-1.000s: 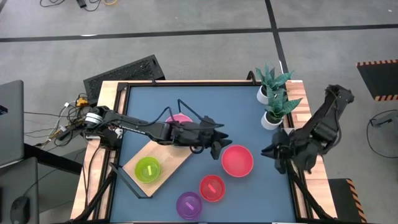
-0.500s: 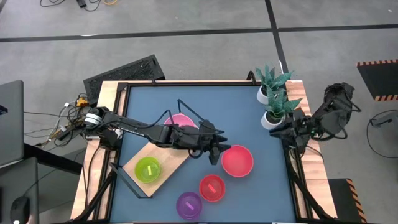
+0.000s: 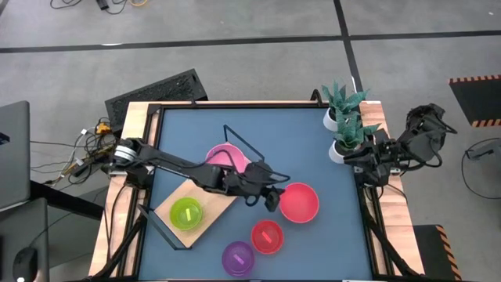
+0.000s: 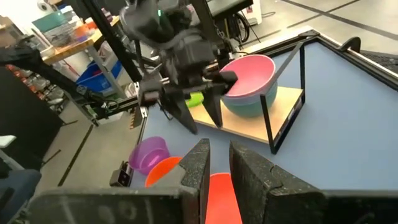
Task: Place and stack bowls onto a shelf
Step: Stack the large orange bowl on top of the pink bowl on the shelf
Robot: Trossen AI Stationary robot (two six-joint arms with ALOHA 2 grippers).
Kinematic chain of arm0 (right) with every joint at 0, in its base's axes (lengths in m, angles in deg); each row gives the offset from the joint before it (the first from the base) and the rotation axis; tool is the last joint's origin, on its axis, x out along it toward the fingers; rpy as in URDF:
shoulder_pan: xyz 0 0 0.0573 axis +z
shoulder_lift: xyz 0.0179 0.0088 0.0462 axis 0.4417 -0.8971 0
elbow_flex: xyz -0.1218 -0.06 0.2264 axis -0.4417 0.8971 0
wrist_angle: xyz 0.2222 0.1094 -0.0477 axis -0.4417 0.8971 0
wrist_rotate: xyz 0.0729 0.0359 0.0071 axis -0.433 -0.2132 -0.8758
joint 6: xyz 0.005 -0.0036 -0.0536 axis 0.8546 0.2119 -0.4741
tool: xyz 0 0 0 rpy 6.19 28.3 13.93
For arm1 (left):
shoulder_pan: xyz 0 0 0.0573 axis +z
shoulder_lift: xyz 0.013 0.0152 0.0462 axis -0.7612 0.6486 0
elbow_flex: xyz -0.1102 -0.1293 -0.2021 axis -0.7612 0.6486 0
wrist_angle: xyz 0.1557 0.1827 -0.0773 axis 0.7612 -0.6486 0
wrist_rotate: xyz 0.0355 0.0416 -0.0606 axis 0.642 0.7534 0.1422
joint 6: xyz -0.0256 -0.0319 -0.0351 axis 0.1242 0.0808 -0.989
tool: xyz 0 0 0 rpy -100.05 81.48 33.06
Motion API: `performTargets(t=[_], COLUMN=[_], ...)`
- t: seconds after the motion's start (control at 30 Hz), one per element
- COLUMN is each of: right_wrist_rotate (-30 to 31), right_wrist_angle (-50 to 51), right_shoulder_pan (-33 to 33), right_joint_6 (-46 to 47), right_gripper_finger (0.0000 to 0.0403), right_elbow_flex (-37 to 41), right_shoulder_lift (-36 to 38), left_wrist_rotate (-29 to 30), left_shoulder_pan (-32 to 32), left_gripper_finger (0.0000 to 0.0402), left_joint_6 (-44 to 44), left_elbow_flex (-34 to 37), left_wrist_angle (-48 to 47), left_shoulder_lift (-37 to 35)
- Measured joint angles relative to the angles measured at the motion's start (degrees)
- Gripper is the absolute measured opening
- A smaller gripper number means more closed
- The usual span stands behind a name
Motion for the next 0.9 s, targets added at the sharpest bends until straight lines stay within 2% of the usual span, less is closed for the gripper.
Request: performTargets(t=[0.27,0.47,0.57,0.7,0.8,0.9], right_wrist_rotate=[0.0,0.0,-0.1,-0.1,-0.1,-0.1], right_wrist_angle=[3.1,3.7,3.9,4.6,5.4,5.4], right_shoulder_pan=[0.0,0.0,0.0,0.0,0.0,0.0], right_joint_6=[2.0,2.0,2.0,2.0,2.0,2.0], right_gripper_finger=[0.0088,0.0088,0.0088,0.0088,0.0088,0.0088], right_elbow_flex=[0.0,0.0,0.0,0.0,0.0,0.0], right_shoulder_lift=[0.0,0.0,0.0,0.0,0.0,0.0], left_wrist_rotate=[-0.2,1.4,0.1,-7.0,-12.3,-14.7], left_shoulder_pan=[0.4,0.4,0.4,0.3,0.2,0.6], left_gripper_finger=[0.0216,0.0216,0.0216,0.0215,0.0215,0.0215], left_joint_6=[-6.4,-8.5,-9.1,-8.9,-5.4,-2.4], left_elbow_flex=[0.0,-0.1,-0.1,-0.1,-0.4,-3.9], left_wrist_angle=[-0.3,-3.2,-3.0,3.3,15.1,20.5], left_shoulder_lift=[5.2,5.2,5.3,5.3,5.3,5.3])
